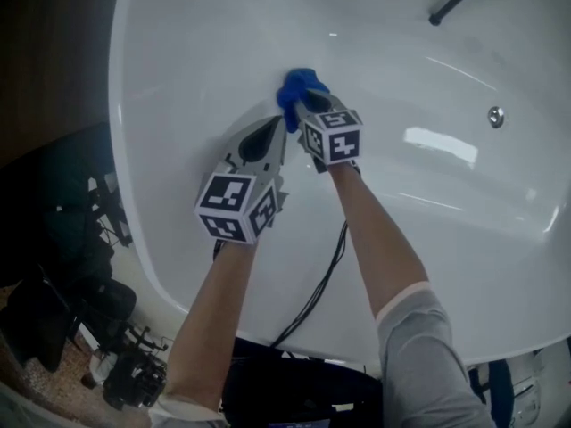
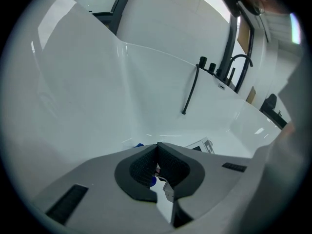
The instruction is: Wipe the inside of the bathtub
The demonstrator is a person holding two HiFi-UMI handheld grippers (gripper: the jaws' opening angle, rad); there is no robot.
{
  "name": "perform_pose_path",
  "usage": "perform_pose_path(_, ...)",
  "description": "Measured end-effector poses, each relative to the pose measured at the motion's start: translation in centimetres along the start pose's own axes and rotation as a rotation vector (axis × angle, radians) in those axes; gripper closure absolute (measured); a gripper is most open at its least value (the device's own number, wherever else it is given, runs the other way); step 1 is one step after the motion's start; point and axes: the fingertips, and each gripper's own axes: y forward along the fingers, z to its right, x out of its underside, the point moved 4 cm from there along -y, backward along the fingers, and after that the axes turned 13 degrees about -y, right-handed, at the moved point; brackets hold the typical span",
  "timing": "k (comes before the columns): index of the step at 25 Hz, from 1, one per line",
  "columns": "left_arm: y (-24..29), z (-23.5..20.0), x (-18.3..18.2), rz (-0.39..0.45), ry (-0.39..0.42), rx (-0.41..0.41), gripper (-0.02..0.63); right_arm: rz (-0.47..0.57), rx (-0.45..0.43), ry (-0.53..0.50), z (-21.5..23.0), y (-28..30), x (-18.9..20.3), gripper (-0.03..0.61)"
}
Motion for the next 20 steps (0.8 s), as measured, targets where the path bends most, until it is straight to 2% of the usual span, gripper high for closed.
perform_pose_path(8,1.8,-0.1,1.3,-0.015,0.006,0.009,0.615,-0.080,0.057,0.038,2.6,1.3,3.9,0.511)
perform_pose_path(13,2.0,0.1,1.6,-0.024,0.022,0.009,0.615,-0.175,0.104,0.047,4.3,1.8,6.7,0.511)
perform_pose_path(20,2.4,0.9,1.6,-0.026,0.044,0.006,0.615,-0.236,0.128,0.000,5.6,1.0,8.1,0.511)
